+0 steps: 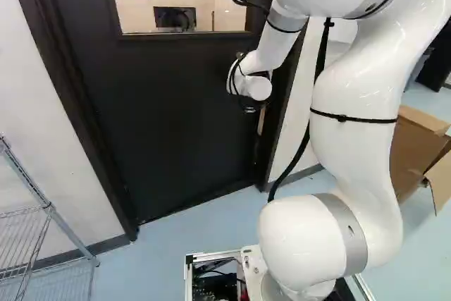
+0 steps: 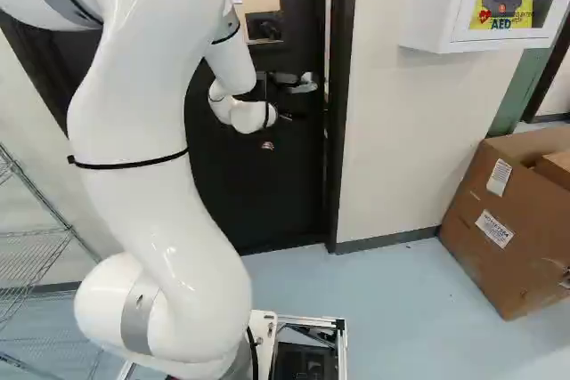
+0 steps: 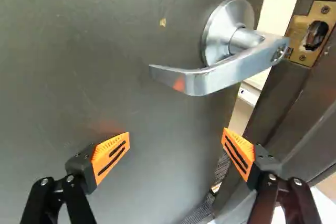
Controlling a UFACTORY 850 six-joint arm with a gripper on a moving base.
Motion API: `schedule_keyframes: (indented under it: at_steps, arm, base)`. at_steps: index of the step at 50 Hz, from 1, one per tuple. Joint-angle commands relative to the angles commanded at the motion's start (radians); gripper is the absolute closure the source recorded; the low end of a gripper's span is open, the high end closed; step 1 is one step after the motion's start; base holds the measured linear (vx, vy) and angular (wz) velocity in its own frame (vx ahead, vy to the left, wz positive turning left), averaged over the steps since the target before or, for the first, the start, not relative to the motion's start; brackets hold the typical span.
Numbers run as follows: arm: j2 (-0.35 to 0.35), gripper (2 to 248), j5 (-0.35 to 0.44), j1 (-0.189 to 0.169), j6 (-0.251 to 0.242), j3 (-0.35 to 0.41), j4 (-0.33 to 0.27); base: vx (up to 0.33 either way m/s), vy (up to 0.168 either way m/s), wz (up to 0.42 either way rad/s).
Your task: Open the door and move inside
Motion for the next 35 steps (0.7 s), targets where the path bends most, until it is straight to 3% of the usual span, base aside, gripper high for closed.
schedule_keyframes:
  at_steps: [35]
  arm:
    - [-0.141,3,0.000,0.063,0.000,-0.174,0.022]
  base:
    - [0.000,0.000,0.000]
